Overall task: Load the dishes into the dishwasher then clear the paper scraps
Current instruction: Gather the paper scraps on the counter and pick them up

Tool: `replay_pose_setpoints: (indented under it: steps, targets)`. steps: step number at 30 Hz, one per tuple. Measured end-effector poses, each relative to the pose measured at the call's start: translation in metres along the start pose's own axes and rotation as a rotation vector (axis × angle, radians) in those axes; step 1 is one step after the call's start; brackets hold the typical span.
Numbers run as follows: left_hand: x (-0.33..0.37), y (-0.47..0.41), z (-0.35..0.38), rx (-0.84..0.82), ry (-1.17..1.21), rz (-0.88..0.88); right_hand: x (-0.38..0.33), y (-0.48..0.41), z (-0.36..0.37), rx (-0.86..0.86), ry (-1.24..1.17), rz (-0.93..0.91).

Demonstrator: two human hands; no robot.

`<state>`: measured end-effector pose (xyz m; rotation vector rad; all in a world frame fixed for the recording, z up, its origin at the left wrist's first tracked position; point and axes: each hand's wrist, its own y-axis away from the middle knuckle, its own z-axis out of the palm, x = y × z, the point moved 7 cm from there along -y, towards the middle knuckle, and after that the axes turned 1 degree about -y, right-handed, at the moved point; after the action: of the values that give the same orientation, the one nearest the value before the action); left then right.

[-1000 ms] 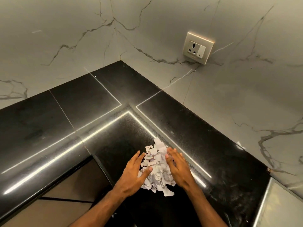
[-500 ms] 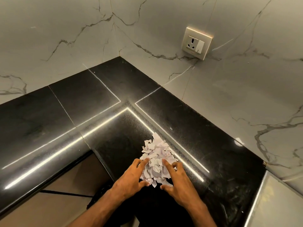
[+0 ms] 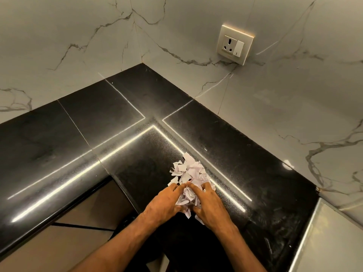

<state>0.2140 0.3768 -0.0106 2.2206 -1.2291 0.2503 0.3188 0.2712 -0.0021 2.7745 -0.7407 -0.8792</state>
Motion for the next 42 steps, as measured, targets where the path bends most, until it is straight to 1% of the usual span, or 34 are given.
replay_pose_setpoints:
  steps: [3, 8, 19, 23, 25, 28, 30, 32, 34, 38, 42]
  targets:
    - [-0.003, -0.004, 0.001, 0.014, -0.012, -0.009, 0.0, -0.001, 0.003, 0.011, -0.042, 0.021]
    - [0.001, -0.009, -0.004, 0.048, 0.049, -0.019, -0.004, 0.0, 0.0, 0.041, -0.075, 0.046]
    - [0.008, -0.014, -0.013, 0.122, 0.069, -0.06, -0.003, -0.006, 0.004, 0.045, -0.033, 0.092]
    - [0.007, -0.011, -0.014, 0.117, 0.132, -0.08, -0.006, -0.006, -0.001, 0.067, -0.072, 0.086]
    - [0.008, -0.008, -0.016, 0.155, 0.154, -0.081, -0.006, -0.003, -0.004, 0.094, -0.078, 0.085]
    - [0.011, -0.003, -0.023, 0.251, 0.22, -0.071, -0.001, 0.005, -0.01, 0.209, -0.182, 0.115]
    - [0.016, 0.001, -0.031, 0.327, 0.289, -0.037, 0.001, 0.012, -0.02, 0.311, -0.299, 0.139]
    - [0.018, 0.005, -0.038, 0.397, 0.36, -0.008, 0.001, 0.018, -0.028, 0.376, -0.423, 0.147]
    - [0.02, 0.013, -0.044, 0.433, 0.385, 0.007, -0.002, 0.022, -0.031, 0.394, -0.5, 0.143]
    - [0.016, 0.031, -0.051, 0.482, 0.41, 0.019, -0.009, 0.022, -0.02, 0.371, -0.577, 0.133]
    - [-0.009, 0.048, -0.05, 0.521, 0.419, -0.02, -0.026, 0.016, -0.006, 0.315, -0.553, 0.139]
